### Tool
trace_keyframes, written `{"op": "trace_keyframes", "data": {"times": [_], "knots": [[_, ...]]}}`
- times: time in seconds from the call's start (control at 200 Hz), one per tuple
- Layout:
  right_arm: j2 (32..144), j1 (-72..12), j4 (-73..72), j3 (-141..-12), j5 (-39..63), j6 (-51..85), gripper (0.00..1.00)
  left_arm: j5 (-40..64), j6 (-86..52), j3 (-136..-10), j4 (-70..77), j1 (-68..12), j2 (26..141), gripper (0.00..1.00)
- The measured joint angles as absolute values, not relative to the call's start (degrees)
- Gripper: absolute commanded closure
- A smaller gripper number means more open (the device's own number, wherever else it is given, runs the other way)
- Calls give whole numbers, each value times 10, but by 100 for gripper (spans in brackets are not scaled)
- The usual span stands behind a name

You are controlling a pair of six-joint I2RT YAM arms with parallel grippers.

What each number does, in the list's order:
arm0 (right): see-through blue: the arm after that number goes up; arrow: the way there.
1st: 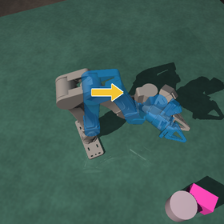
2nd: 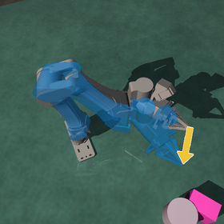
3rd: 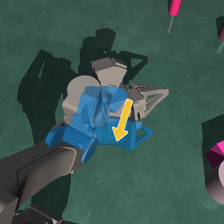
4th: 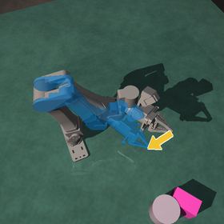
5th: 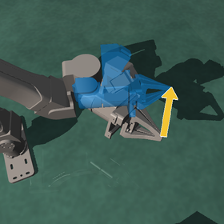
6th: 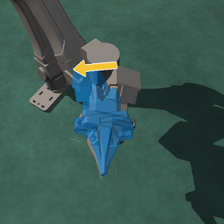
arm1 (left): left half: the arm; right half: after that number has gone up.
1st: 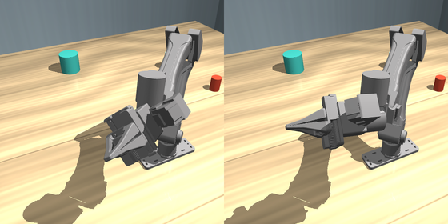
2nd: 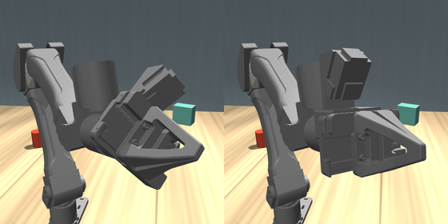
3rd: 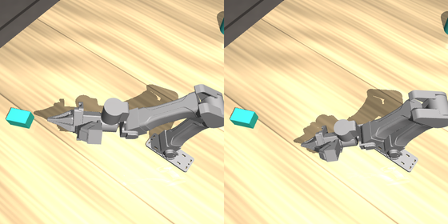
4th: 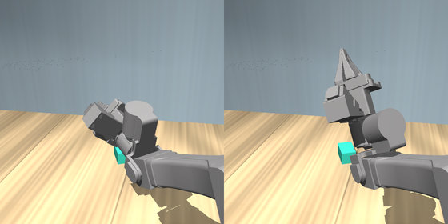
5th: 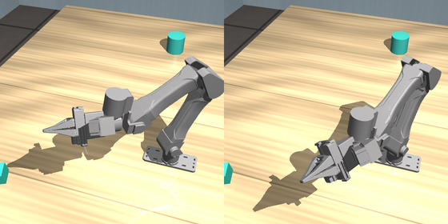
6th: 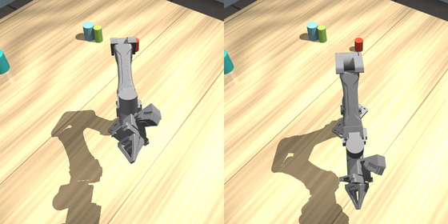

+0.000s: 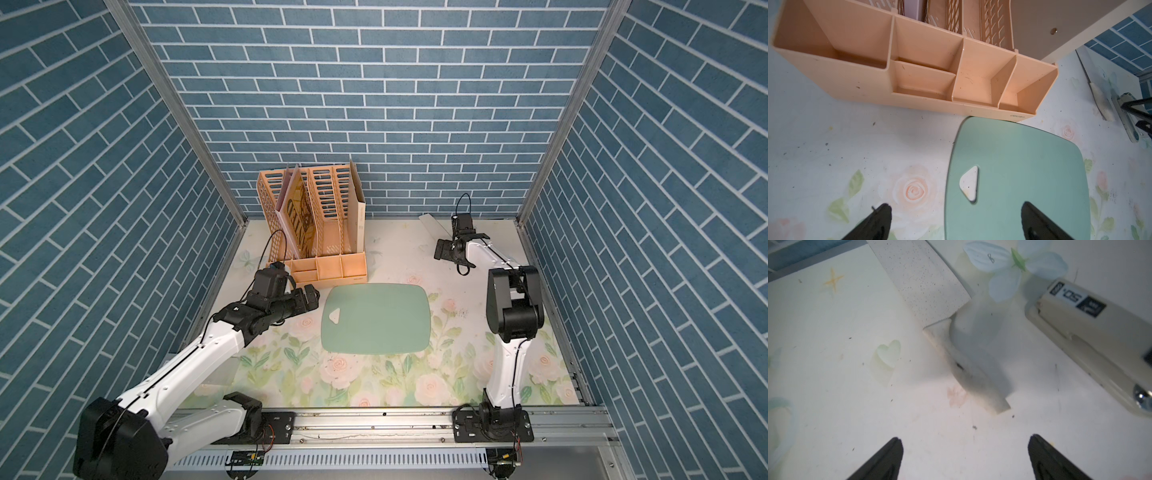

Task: Align the knife with the edge of the cutting board
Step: Pick up the knife at the center of the board.

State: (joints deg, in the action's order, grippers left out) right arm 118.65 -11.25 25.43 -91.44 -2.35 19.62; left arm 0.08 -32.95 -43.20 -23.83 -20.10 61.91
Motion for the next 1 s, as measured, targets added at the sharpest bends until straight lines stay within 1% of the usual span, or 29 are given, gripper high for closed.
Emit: {"op": "trace_keyframes", "data": {"times": [0.165,0.365,0.44,0.575,0.735,0.91,1.0], "knots": [[1260,-112,294,-997,-57,142,1,-2,-318,-426,-249,-201,585,0],[1313,-112,319,-1046,-63,100,3,-2,-310,-417,-249,-201,564,0],[1325,-112,326,-1063,-58,91,7,-4,-309,-416,-249,-201,568,0],[1346,-114,338,-1103,-44,82,17,-4,-310,-413,-248,-201,575,0],[1378,-123,357,-1152,-36,77,23,-7,-309,-413,-248,-201,578,0],[1407,-138,379,-1196,-35,81,35,-13,-310,-413,-248,-201,586,1],[1411,-145,383,-1203,-36,83,39,-15,-310,-413,-248,-201,594,0]]}}
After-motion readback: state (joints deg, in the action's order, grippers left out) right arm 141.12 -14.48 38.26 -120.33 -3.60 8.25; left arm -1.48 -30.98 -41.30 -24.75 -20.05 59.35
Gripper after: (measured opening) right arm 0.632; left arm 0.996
